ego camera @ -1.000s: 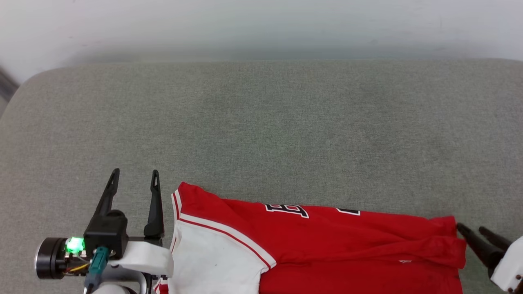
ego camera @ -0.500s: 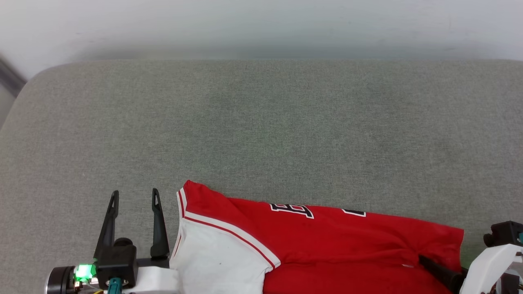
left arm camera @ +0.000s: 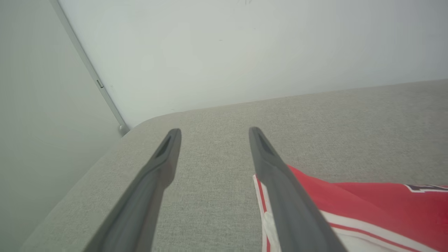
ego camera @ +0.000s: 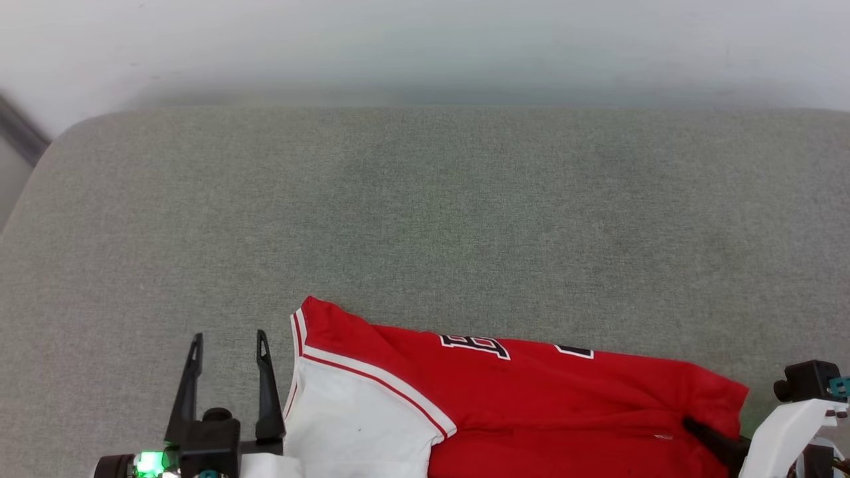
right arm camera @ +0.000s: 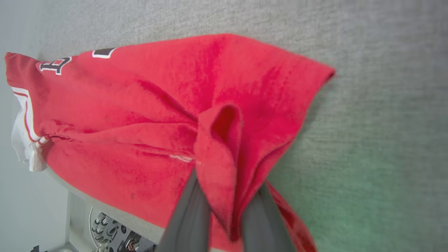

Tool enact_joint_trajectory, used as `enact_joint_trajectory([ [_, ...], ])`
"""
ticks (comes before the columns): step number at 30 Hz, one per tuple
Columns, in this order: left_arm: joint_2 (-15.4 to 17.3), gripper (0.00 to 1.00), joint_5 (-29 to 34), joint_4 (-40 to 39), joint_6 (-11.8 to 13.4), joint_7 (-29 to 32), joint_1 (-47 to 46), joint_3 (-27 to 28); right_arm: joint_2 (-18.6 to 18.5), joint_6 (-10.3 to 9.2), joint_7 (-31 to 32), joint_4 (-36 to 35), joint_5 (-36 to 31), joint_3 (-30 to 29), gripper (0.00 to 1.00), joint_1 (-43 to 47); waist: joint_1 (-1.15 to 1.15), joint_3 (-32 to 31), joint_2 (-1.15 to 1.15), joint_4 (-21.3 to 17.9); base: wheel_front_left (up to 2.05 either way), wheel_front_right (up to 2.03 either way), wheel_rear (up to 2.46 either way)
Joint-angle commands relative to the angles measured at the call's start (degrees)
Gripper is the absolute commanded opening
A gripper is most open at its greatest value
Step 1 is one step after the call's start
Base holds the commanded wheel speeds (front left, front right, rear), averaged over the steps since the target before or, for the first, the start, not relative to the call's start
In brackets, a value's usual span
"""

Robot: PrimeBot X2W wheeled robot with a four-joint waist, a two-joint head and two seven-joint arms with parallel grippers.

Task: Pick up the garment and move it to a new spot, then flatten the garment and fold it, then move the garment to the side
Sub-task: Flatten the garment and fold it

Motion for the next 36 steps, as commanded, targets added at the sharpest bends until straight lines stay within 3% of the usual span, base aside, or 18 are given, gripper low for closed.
enact_joint_trajectory([
  [1, -0.66, 1.00, 0.77, 0.31, -0.48, -0.15, 0.99, 0.53, -0.90, -0.12, -0.40, 0.30, 0.06, -0.05, 0.00, -0.45, 0.00, -0.51, 0.00, -0.07, 0.00, 0.00, 0.00],
  [15, -4.35, 1.00, 2.11, 0.68, -5.35, -0.15, 3.46, 3.35, -12.45, -0.08, 2.07, -0.98, -0.52, -6.55, 0.00, 3.34, 0.00, -3.85, 0.00, 0.76, 0.00, 0.00, 0.00],
  [23, -5.60, 1.00, 2.58, 1.08, -7.57, -0.15, 4.30, 4.52, -13.07, -0.08, 7.58, -13.03, 1.04, -6.26, 0.00, 6.00, 0.00, -4.92, 0.00, 1.05, 0.00, 0.00, 0.00],
  [28, -6.54, 1.00, 2.74, 1.13, -8.55, -0.15, 3.90, 5.68, -11.05, -0.08, 11.14, -23.00, -0.70, -4.48, 0.00, 4.57, 0.00, -4.84, 0.00, 1.13, 0.00, 0.00, 0.00],
  [36, -7.55, 1.00, 3.42, 1.40, -10.04, -0.15, 2.02, 6.94, -6.37, -0.08, 18.39, -30.61, -6.21, 5.73, 0.00, -4.49, 0.00, -2.96, 0.00, 1.71, 0.00, 0.00, 0.00],
])
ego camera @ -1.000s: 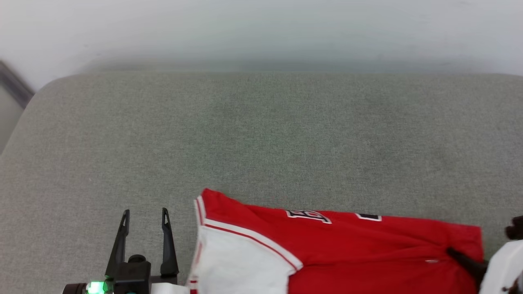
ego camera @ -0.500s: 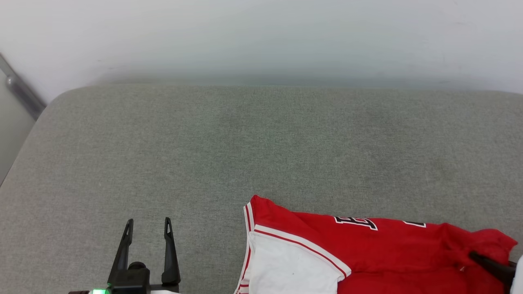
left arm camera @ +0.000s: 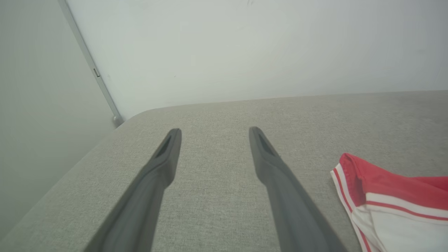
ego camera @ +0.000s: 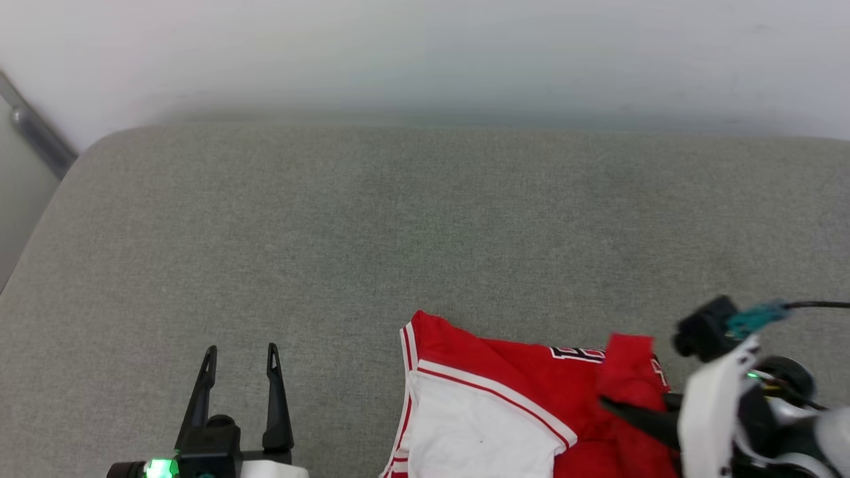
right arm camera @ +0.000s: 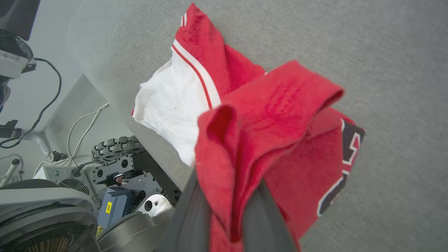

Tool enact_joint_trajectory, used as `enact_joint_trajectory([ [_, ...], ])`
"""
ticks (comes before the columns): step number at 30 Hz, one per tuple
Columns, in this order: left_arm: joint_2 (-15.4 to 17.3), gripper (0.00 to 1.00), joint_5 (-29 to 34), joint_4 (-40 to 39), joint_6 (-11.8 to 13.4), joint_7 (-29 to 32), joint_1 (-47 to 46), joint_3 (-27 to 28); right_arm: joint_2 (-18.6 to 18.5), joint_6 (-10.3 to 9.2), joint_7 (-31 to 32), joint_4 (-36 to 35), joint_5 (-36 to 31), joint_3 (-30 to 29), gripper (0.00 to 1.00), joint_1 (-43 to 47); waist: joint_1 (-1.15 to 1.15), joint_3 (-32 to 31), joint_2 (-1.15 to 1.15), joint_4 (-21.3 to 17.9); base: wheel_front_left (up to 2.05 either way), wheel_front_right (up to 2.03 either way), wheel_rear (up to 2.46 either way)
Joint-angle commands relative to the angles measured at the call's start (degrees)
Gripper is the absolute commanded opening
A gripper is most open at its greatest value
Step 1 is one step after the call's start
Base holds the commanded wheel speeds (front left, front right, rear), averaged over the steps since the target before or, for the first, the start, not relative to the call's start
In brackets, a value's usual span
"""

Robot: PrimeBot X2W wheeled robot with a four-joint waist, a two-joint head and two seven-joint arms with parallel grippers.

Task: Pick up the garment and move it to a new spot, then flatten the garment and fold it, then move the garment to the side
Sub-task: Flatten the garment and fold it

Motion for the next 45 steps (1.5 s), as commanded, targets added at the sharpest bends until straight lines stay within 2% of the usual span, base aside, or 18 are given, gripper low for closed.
enact_joint_trajectory([
  [1, -0.07, 1.00, 0.37, 0.09, -0.23, -0.15, -1.14, 0.24, 0.82, -0.02, 0.59, -0.23, -1.29, 2.01, 0.00, -2.31, 0.00, 0.67, 0.00, 0.26, 0.00, 0.00, 0.00],
  [7, -0.84, 1.00, 0.55, 0.43, -1.43, -0.15, -2.57, 0.72, 5.88, -0.02, 2.21, 4.36, -5.55, 14.36, 0.00, -15.08, 0.00, 2.97, 0.00, 1.09, 0.00, 0.00, 0.00],
  [14, -1.54, 1.00, 0.95, 0.93, -2.34, -0.15, -4.32, 0.98, 12.94, -0.02, 0.64, 14.99, -7.17, 27.20, 0.00, -27.43, 0.00, 5.31, 0.00, 2.43, 0.00, 0.00, 0.00],
  [19, -2.04, 1.00, 0.97, 1.45, -2.79, -0.15, -5.06, 1.08, 16.37, -0.02, -1.18, 24.68, -7.72, 34.35, 0.00, -31.86, 0.00, 6.30, 0.00, 3.32, 0.00, 0.00, 0.00],
  [25, -2.68, 1.00, 0.88, 1.99, -3.00, -0.15, -5.51, 1.56, 17.57, -0.02, -4.25, 32.30, -6.30, 40.43, 0.00, -33.18, 0.00, 6.72, 0.00, 3.75, 0.00, 0.00, 0.00],
  [27, -2.75, 1.00, 0.93, 2.07, -3.00, -0.15, -5.17, 1.99, 17.22, -0.03, -5.99, 32.67, -5.48, 41.51, 0.22, -33.74, 0.00, 6.48, 0.00, 3.40, 0.00, 0.00, 0.00],
  [28, -2.76, 1.00, 0.97, 2.13, -3.01, -0.15, -4.87, 2.22, 17.00, -0.03, -7.36, 32.24, -5.17, 41.87, 0.37, -34.15, 0.00, 6.22, 0.00, 3.16, 0.00, 0.00, 0.00],
  [29, -2.77, 1.00, 1.01, 2.21, -3.04, -0.15, -4.56, 2.48, 16.71, -0.03, -8.75, 31.89, -4.74, 41.92, 0.77, -34.57, 0.00, 5.91, 0.00, 2.88, 0.00, 0.00, 0.00],
  [30, -2.78, 1.00, 1.06, 2.34, -3.12, -0.15, -4.34, 2.71, 16.29, -0.02, -10.44, 31.38, -4.74, 42.06, 1.00, -35.16, 0.00, 5.53, 0.00, 2.57, 0.00, 0.00, 0.00],
  [34, -2.79, 1.00, 1.15, 2.86, -3.47, -0.15, -3.56, 3.17, 14.26, -0.02, -16.99, 29.56, -4.58, 41.97, 1.00, -35.90, 0.00, 3.68, 0.00, 1.26, 0.00, 0.00, 0.00],
  [37, -2.74, 1.00, 1.40, 3.08, -3.72, -0.15, -3.02, 3.44, 12.48, -0.03, -24.07, 28.48, -5.46, 39.25, 1.00, -35.90, 0.00, 2.21, 0.00, 0.28, 0.00, 0.00, 0.00],
  [40, -2.78, 1.00, 1.53, 3.11, -3.77, -0.15, -2.40, 3.68, 11.16, -0.02, -32.17, 28.44, -6.82, 34.36, 1.00, -33.77, 0.00, 0.81, 0.00, -0.59, 0.00, 0.00, 0.00],
  [45, -2.80, 1.00, 1.25, 3.29, -3.84, -0.15, -1.33, 4.45, 9.95, -0.03, -44.75, 31.26, -13.81, 23.39, 1.00, -29.34, 0.00, -0.58, 0.00, -1.75, 0.00, 0.00, 0.00],
])
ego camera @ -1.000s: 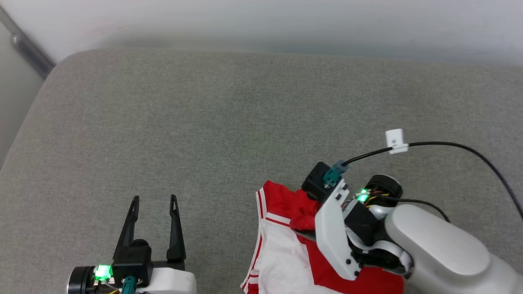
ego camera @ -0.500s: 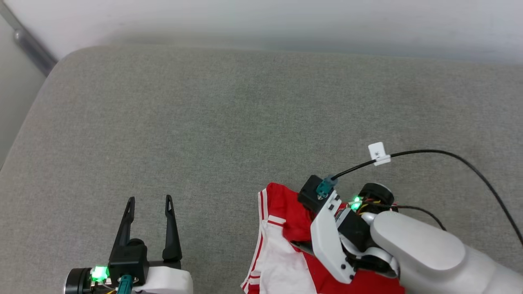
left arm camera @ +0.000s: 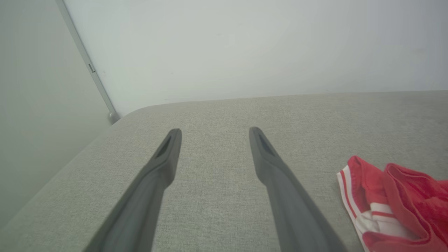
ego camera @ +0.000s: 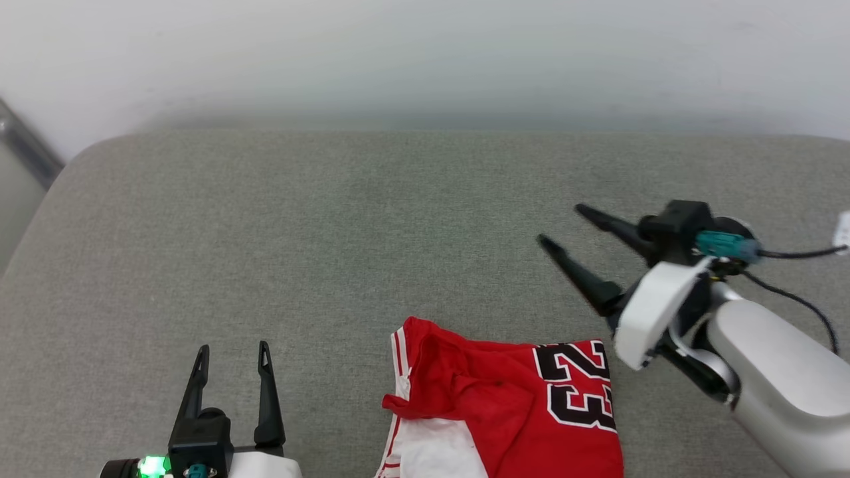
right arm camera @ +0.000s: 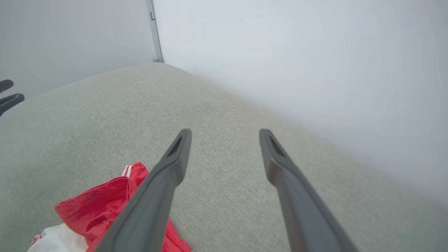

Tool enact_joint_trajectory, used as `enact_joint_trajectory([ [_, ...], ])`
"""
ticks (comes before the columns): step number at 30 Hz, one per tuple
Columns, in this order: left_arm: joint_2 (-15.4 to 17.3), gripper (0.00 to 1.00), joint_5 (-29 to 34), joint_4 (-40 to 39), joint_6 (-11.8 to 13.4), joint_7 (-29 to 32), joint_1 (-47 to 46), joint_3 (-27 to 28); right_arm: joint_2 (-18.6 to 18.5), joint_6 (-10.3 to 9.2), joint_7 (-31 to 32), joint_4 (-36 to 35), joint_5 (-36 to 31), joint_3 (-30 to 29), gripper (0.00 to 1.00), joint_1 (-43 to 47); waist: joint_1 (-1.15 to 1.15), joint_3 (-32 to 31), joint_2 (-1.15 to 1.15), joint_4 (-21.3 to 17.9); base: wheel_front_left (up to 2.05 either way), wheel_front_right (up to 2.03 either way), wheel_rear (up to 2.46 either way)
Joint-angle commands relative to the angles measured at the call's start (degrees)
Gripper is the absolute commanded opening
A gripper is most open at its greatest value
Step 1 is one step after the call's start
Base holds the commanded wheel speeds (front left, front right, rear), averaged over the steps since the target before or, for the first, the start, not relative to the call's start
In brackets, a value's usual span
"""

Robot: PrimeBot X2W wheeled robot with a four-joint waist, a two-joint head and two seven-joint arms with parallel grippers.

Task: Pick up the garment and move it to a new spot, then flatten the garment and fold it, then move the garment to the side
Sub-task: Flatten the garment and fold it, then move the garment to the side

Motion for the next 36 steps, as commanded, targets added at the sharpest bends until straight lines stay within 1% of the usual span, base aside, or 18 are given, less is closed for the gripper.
enact_joint_trajectory([
  [1, -0.22, 1.00, -0.01, 0.03, -0.23, -0.15, 0.67, 0.42, -0.26, -0.05, -3.32, 1.28, -3.32, -3.41, 1.00, 2.06, 0.00, -0.64, 0.00, -0.72, 0.00, 0.00, 0.00],
  [4, -0.27, 1.00, 0.00, -0.08, -0.25, -0.15, 1.09, 0.61, 0.43, -0.04, -8.58, 3.47, -9.45, -11.43, 1.00, 6.17, 0.00, -0.96, 0.00, -1.22, 0.00, 0.00, 0.00],
  [7, -0.32, 1.00, 0.02, -0.14, -0.38, -0.15, 1.48, 0.82, 3.01, -0.04, -10.61, 3.83, -14.05, -21.38, 1.00, 11.22, 0.00, -1.18, 0.00, -1.75, 0.00, 0.00, 0.00],
  [9, -0.35, 1.00, 0.04, -0.10, -0.49, -0.15, 1.82, 0.86, 4.89, -0.04, -10.96, 2.22, -17.61, -27.35, 1.00, 14.83, 0.00, -1.21, 0.00, -2.11, 0.00, 0.00, 0.00],
  [12, -0.39, 1.00, 0.10, 0.12, -0.89, -0.15, 1.78, 0.84, 8.76, -0.03, -11.07, -3.91, -23.04, -36.25, 1.00, 20.96, 0.00, -1.14, 0.00, -2.47, 0.00, 0.00, 0.00],
  [15, -0.45, 1.00, 0.28, 0.30, -1.07, -0.15, 1.34, 0.53, 12.57, -0.04, -11.02, -10.40, -27.54, -42.80, 1.00, 27.43, 0.00, -1.17, 0.00, -2.61, 0.00, 0.00, 0.00],
  [17, -0.47, 1.00, 0.31, 0.37, -1.24, -0.15, 1.17, 0.36, 15.08, -0.03, -11.02, -13.99, -29.93, -46.04, 1.00, 31.38, 0.00, -1.25, 0.00, -2.66, 0.00, 0.00, 0.00],
  [22, -0.49, 1.00, 0.52, 0.42, -1.54, -0.15, 1.34, 0.12, 19.95, -0.03, -11.01, -19.86, -32.98, -50.69, 1.00, 39.58, 0.00, -1.60, 0.00, -2.65, 0.00, 0.00, 0.00],
  [25, -0.51, 1.00, 0.54, 0.56, -1.87, -0.15, 1.63, -0.03, 21.75, -0.03, -11.01, -21.55, -33.47, -52.48, 1.00, 43.44, 0.00, -1.97, 0.00, -2.37, 0.00, 0.00, 0.00],
  [29, -0.54, 1.00, 0.54, 0.67, -2.03, -0.15, 2.01, -0.28, 22.64, -0.03, -11.02, -22.23, -33.35, -53.02, 1.00, 46.74, 0.00, -2.36, 0.00, -2.13, 0.00, 0.00, 0.00],
  [36, -0.63, 1.00, 0.24, 0.56, -2.53, -0.15, 2.81, -0.76, 23.69, -0.03, -11.02, -23.58, -31.99, -51.99, 1.00, 50.54, 0.00, -2.52, 0.00, -1.89, 0.00, 0.00, 0.00],
])
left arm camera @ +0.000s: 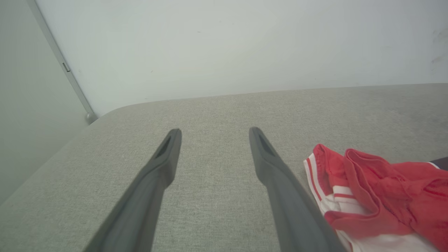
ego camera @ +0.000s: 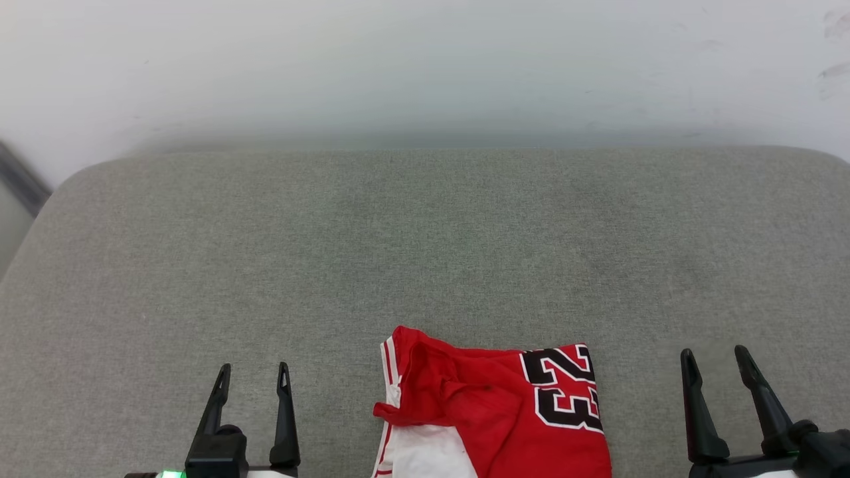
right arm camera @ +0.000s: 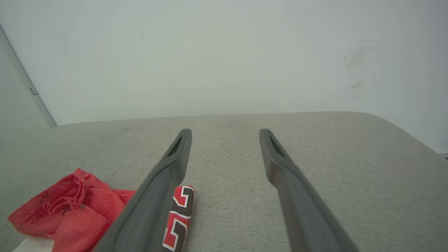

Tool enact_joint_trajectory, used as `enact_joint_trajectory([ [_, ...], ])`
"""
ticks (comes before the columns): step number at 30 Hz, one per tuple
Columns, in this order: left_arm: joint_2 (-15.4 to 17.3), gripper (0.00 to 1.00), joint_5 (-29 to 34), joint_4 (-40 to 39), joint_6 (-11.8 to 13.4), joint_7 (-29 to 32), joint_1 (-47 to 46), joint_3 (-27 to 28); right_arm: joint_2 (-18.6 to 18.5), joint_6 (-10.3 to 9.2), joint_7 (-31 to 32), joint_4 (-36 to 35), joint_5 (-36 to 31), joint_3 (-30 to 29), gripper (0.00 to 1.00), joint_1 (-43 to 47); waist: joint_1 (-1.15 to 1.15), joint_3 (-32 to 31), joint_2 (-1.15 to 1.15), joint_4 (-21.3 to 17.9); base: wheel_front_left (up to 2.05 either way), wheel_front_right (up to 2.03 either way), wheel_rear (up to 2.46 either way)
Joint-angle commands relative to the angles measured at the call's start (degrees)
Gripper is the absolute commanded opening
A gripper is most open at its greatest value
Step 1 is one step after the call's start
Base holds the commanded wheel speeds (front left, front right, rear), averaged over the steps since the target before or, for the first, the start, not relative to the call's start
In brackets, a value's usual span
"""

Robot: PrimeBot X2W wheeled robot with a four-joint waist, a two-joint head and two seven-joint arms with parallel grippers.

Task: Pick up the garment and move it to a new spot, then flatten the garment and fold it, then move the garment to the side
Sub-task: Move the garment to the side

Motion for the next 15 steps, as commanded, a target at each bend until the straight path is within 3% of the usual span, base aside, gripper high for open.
enact_joint_trajectory([
  [1, 0.00, 1.00, 0.05, -0.08, -0.11, -0.15, 0.69, -0.10, 0.45, -0.02, -0.09, -0.46, 0.57, 0.15, 1.00, 0.85, 0.00, 0.04, 0.00, 0.08, 0.00, 0.00, 0.00],
  [9, -0.15, 1.00, -0.14, -0.10, -0.24, -0.15, 0.37, -0.03, 0.43, -0.03, -0.09, -0.94, 0.67, -0.33, 1.00, -1.87, 0.00, 0.53, 0.00, 0.31, 0.00, 0.00, 0.00],
  [15, -0.22, 1.00, -0.27, 0.02, -0.08, -0.15, -0.60, 0.23, -4.03, -0.02, -0.09, -1.29, 1.38, 0.04, 1.00, -11.23, 0.00, 1.39, 0.00, 0.07, 0.00, 0.00, 0.00],
])
